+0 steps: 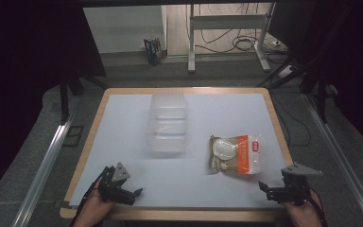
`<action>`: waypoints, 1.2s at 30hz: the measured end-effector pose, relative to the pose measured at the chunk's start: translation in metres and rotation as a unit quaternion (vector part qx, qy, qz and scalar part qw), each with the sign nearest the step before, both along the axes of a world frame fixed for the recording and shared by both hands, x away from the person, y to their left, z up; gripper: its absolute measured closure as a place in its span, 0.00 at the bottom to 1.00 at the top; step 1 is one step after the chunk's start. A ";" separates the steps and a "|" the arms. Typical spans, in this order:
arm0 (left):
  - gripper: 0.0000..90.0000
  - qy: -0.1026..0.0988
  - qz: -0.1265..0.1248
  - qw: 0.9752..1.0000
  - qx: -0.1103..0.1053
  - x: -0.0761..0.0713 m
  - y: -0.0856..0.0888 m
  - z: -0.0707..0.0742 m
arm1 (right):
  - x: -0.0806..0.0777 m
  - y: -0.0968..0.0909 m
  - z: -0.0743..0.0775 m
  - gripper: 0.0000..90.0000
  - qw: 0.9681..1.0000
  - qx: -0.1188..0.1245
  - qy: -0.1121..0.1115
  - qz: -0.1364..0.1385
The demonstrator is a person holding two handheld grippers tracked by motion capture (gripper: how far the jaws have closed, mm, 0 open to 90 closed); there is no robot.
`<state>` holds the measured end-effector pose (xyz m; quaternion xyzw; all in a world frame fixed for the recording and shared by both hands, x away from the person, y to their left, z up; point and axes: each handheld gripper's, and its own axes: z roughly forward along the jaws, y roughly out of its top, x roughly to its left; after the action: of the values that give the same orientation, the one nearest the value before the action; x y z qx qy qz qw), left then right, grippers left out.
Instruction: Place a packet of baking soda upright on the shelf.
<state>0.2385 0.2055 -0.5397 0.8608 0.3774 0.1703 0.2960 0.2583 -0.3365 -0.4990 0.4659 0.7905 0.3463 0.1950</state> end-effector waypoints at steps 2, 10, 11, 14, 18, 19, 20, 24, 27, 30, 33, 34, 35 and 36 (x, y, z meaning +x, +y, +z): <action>0.01 -0.002 -0.001 1.000 0.006 -0.001 -0.001 0.000 | 0.001 0.002 0.000 0.00 1.000 0.001 -0.001 0.003; 0.01 -0.005 0.000 1.000 0.002 -0.002 0.001 0.000 | 0.000 0.009 0.000 0.00 1.000 0.007 -0.002 -0.001; 0.01 -0.005 -0.001 1.000 0.003 -0.001 0.000 0.000 | 0.000 0.009 0.000 0.00 1.000 0.005 -0.002 -0.002; 0.01 -0.004 0.000 1.000 0.003 -0.002 0.001 0.000 | 0.002 0.009 0.000 0.01 1.000 0.009 0.002 -0.004; 0.01 -0.003 0.002 1.000 -0.001 -0.001 0.001 0.000 | 0.002 0.010 0.000 0.02 1.000 0.011 0.005 -0.006; 0.02 -0.002 0.002 1.000 0.000 -0.001 0.001 0.000 | 0.002 0.010 0.000 0.02 1.000 0.010 0.006 -0.006; 0.02 -0.003 0.001 1.000 0.001 -0.001 0.001 0.000 | 0.002 0.010 0.000 0.02 1.000 0.010 0.006 -0.006; 0.02 -0.002 -0.001 1.000 0.004 -0.001 0.000 0.000 | 0.001 0.013 -0.001 0.02 1.000 0.000 0.010 0.002; 0.01 -0.002 0.001 1.000 0.002 0.000 0.001 0.000 | 0.001 0.015 -0.001 0.02 1.000 -0.006 0.012 0.006; 0.01 -0.002 0.000 1.000 0.002 0.000 0.001 0.000 | 0.000 0.016 0.000 0.04 1.000 -0.007 0.010 0.008; 0.01 -0.001 0.000 1.000 0.000 0.000 0.001 -0.001 | 0.000 0.016 0.000 0.07 1.000 -0.004 0.016 0.007; 0.01 -0.001 0.000 1.000 0.000 0.000 0.001 -0.001 | 0.000 0.015 0.000 0.08 1.000 -0.002 0.016 0.007; 0.02 -0.001 0.000 1.000 -0.001 0.000 0.001 -0.001 | 0.000 0.015 0.001 0.09 1.000 -0.002 0.015 0.005; 0.01 -0.001 0.000 1.000 -0.001 0.000 0.002 -0.001 | 0.000 0.015 0.001 0.10 1.000 -0.001 0.014 0.005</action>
<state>0.2385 0.2071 -0.5403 0.8603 0.3773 0.1707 0.2972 0.2578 -0.3219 -0.4978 0.4666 0.7958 0.3400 0.1826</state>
